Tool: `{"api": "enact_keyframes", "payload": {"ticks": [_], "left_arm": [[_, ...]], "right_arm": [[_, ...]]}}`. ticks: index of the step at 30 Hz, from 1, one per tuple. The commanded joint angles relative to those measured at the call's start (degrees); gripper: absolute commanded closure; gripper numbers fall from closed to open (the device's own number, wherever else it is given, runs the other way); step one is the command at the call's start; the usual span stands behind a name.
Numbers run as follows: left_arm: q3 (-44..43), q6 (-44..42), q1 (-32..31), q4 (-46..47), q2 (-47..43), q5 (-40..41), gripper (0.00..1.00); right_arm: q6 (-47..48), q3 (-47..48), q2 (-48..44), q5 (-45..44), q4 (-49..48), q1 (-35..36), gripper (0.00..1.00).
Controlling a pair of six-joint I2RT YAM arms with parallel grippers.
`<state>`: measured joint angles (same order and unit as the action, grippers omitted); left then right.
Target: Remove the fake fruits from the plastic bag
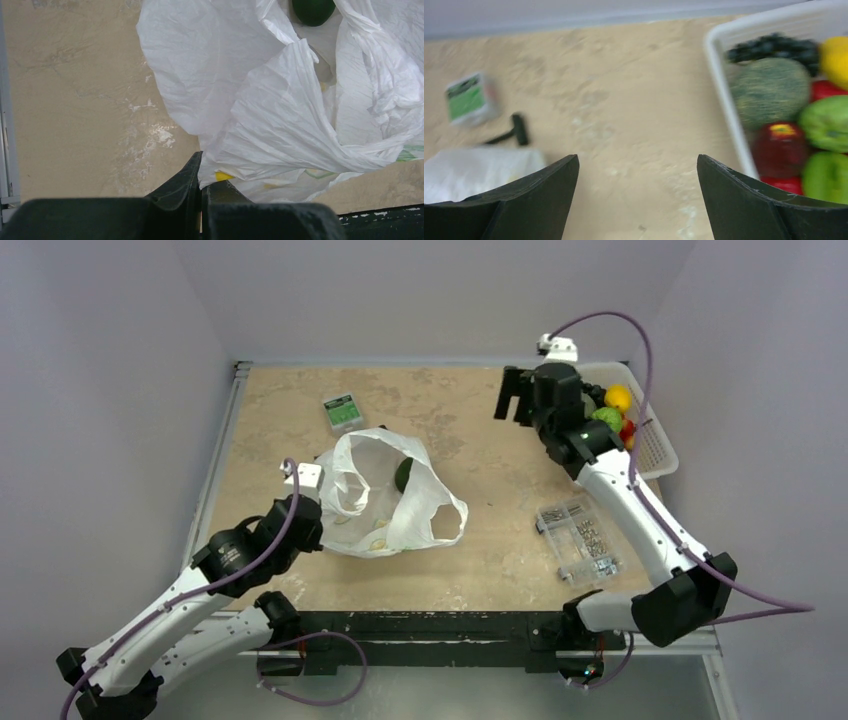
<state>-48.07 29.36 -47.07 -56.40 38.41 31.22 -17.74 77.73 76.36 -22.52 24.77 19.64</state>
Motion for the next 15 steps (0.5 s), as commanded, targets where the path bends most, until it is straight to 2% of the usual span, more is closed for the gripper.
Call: {"api": "enact_keyframes", "payload": {"ticks": [1,7,11,15], "left_arm": [[-1.10,-0.28,-0.50,1.89,0.60,-0.54,1.00],[-1.19,-0.03,-0.54,1.59,0.54,0.36,1.00],[-1.26,0.33,-0.48,1.24,-0.10,1.45,1.00],[-1.23,0.49,-0.48,1.15,-0.76,2.08,1.00]], "right_arm": [[0.52,-3.82,-2.49,6.43,-0.80,10.50,0.14],[7.29,-7.38,-5.54,7.83,-6.00,27.56,0.28],[14.03,-8.27,-3.93,6.33,-9.89,38.69,0.40],[17.42,-7.18,2.20,5.39,-12.70,43.52,0.49]]}}
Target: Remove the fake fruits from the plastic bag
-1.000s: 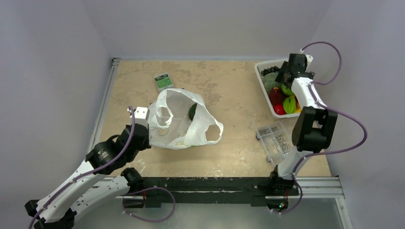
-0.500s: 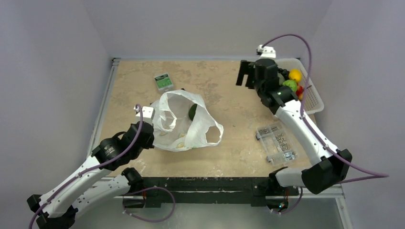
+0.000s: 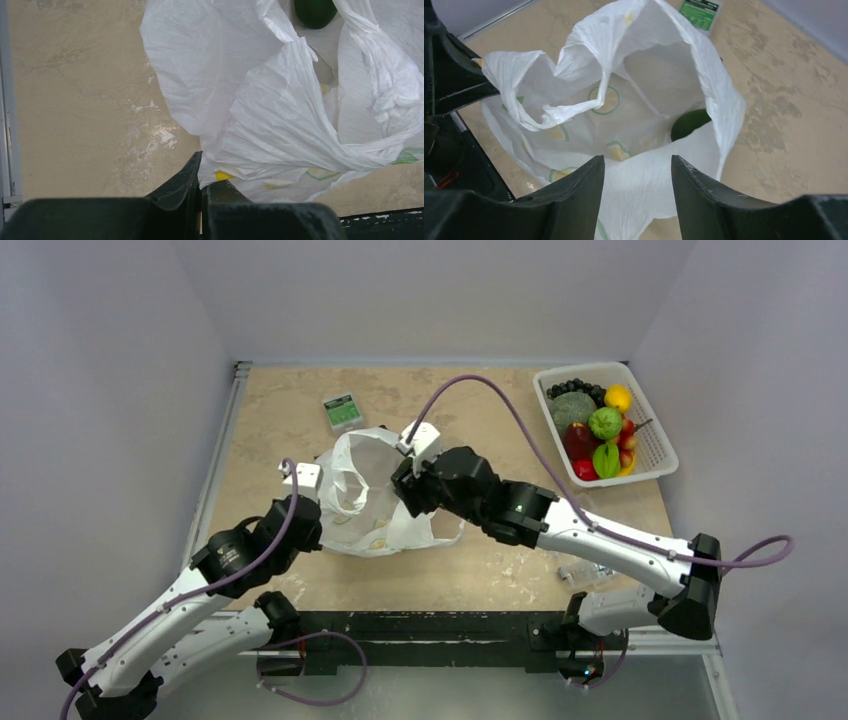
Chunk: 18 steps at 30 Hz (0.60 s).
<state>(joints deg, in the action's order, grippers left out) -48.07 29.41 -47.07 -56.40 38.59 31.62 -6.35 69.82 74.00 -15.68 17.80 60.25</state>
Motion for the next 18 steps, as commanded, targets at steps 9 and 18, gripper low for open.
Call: {"api": "enact_keyframes", "payload": {"ticks": [9,18], "left_arm": [[-1.32,1.36,-1.50,0.33,-2.07,3.72,1.00],[-1.32,1.34,-2.24,0.32,-1.88,4.00,1.00]], "right_arm": [[10.94,1.71,19.08,-8.44,-16.35,2.64,0.62],[11.72,4.99,31.54,-13.41,-22.57,-0.06,0.55]]}}
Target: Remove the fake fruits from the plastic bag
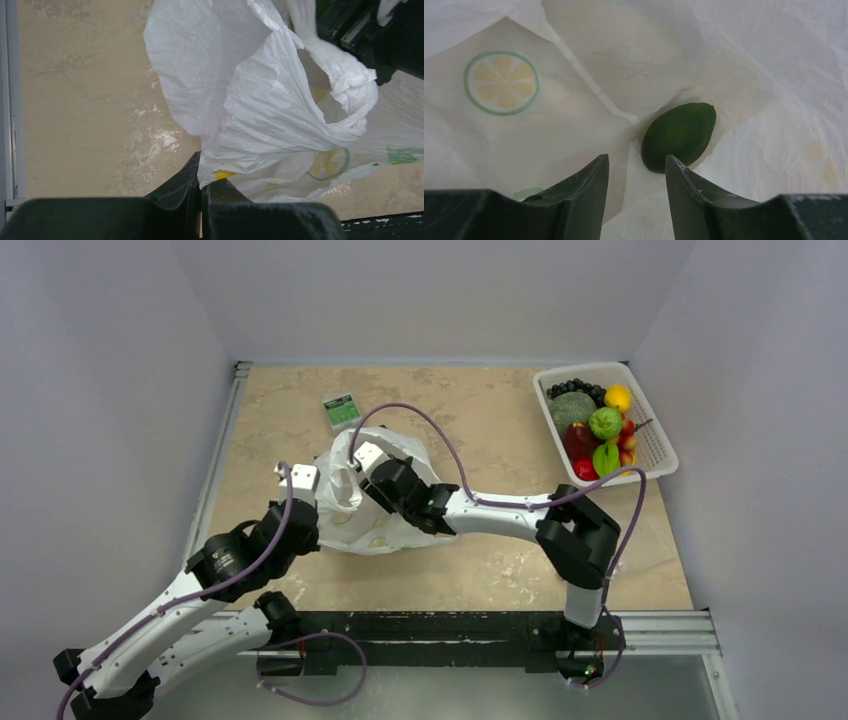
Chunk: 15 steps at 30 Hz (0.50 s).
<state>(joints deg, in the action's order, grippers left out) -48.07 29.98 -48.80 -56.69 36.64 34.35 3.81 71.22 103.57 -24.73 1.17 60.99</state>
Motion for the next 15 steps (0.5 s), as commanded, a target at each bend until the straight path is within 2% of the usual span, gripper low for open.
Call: {"api": "enact_keyframes", "payload": {"ticks": [1,5,15], "left_arm": [[-1.32,0.78,-0.59,0.57,0.07,1.28,1.00],[-1.36,0.78,-0.91,0.45,0.09,1.45,1.00],[-1.36,0.60,-1.13,0.59,1.01,1.37,1.00]], "right_arm": [[1.25,3.32,2.59,-5.23,-6.83,-1.12,0.53],[-1.11,1.87,3.88,-6.24,-9.22,-3.95,0.49],[-3.35,-3.30,4.13,-0.75,-12.95,-7.64,0.36]]}}
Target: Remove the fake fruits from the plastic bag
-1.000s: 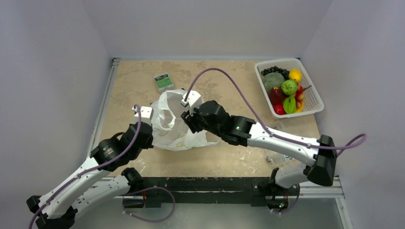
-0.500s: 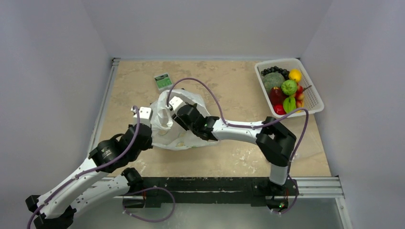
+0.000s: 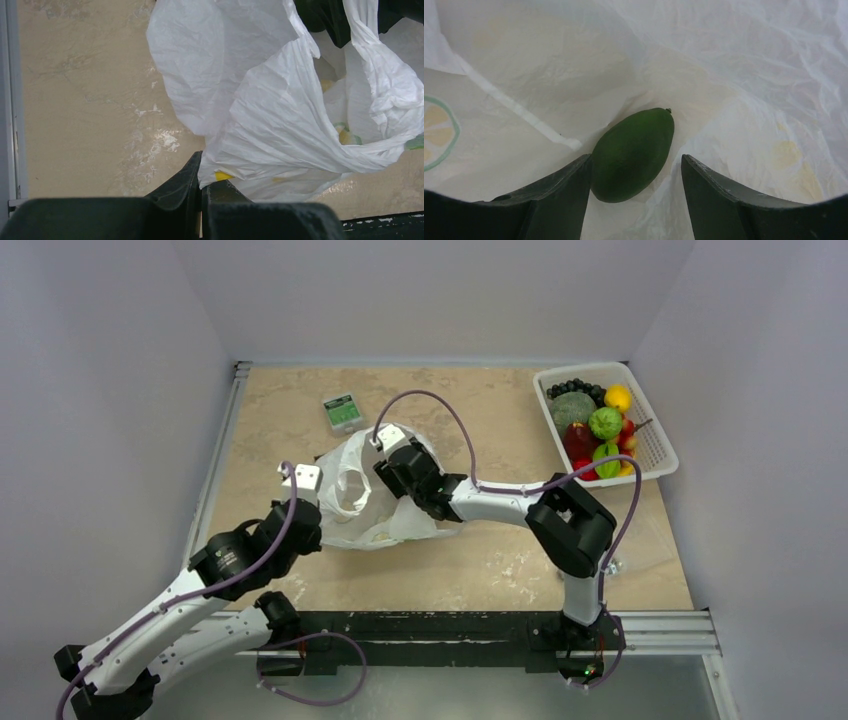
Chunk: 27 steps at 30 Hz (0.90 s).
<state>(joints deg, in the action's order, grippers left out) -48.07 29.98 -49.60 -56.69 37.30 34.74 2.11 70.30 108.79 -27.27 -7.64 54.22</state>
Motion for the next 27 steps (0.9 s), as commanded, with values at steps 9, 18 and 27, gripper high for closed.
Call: {"api": "enact_keyframes", "payload": {"ticks": [9,18,27], "left_arm": [[-1.41,0.75,-0.67,0.27,1.02,1.12,1.00],[-1.47,0.78,-1.02,0.24,2.04,1.26,1.00],[-1.59,1.02,-1.20,-0.09,2.95,1.82,1.00]], "right_arm": [[-5.39,-6.34,-0.68,3.19,-5.30,-1.66,0.26],[-7.20,-6.46,0.10,4.41,-7.77,-1.75,0.33],[-12.50,-3.71,-6.14,9.58,-2.88,-0.86,0.70]]}}
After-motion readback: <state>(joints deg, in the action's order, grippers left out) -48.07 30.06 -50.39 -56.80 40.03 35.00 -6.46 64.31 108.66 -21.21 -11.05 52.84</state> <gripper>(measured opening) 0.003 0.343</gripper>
